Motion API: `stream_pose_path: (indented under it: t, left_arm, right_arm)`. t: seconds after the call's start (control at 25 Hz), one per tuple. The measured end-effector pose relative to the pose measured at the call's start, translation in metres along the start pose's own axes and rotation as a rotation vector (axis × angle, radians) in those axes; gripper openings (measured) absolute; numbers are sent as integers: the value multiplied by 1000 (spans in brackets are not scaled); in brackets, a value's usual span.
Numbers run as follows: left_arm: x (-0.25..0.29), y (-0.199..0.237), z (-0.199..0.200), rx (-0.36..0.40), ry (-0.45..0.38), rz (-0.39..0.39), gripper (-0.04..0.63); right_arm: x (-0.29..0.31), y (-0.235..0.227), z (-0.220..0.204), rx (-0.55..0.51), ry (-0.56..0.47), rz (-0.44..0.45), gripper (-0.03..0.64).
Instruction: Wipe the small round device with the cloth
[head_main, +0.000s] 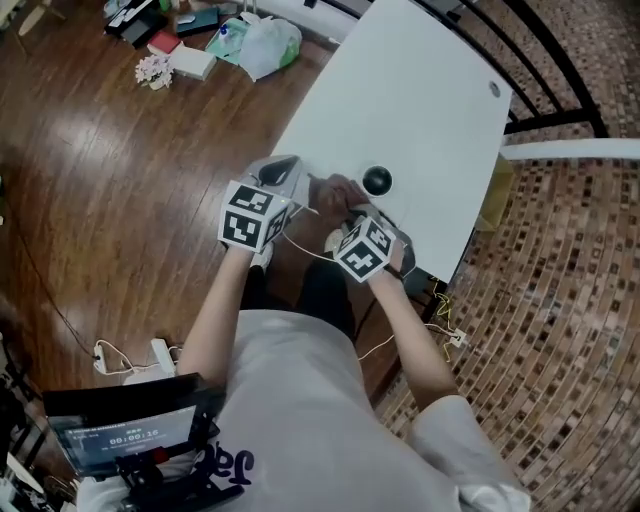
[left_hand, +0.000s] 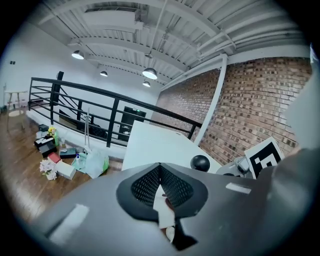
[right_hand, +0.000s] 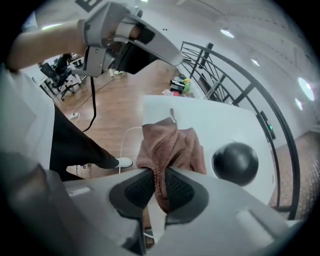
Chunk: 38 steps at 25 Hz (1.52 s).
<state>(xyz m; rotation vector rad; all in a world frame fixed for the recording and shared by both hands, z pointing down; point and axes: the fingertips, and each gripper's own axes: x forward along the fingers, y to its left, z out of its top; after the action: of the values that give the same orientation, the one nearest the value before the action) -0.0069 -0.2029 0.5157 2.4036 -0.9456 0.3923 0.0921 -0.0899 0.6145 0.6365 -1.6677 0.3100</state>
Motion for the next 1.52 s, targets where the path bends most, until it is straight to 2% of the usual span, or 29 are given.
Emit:
stream_pose_path:
  t: [0.16,0.36,0.44,0.52,0.6,0.68,0.76,0.84,1.0,1.16,1.28,1.52]
  left_arm:
    - [0,-7,0,9,10,-20,17]
    - [6,-10,0,7,10,-22,17]
    - [5,-11,-1,-2,8,-21,17]
    - [1,-9,0,-10,0,-11,17]
    - [-4,-2,4,-20,-15,8,17]
    - [-10,5,6,-37,-30,36,17]
    - [-17,11,3,-61,-42,70,17]
    - [-24,17,-1,-77,-48,92,17]
    - [-31,26,-7,-93,-56,121,17]
    - [-33,28,-7,-100,-59,138,17]
    - [-31,30,-12,-100,-60,143,17]
    - [-35,30,-6,-90,-68,126,17]
  right_arm:
    - [-14,-24,-43,134,37,-33,38]
    - [-32,-79,-94,297,69,-76,38]
    - [-54,-94,-86,381,-6,-21,38]
    - [-78,-114,-61,414,-89,32,38]
    - [-95,-147,-37,418,-123,32,38]
    - [-94,-187,-18,421,-114,14,38]
    - [-81,-219,4,393,-80,30,38]
    - [-61,-226,30,345,-29,107,38]
    - [-13,-192,65,213,130,316,38]
    - [7,-138,59,43,362,480,38]
    - [7,-110,64,-58,387,503,38]
    - [-24,-36,70,-235,325,516,38]
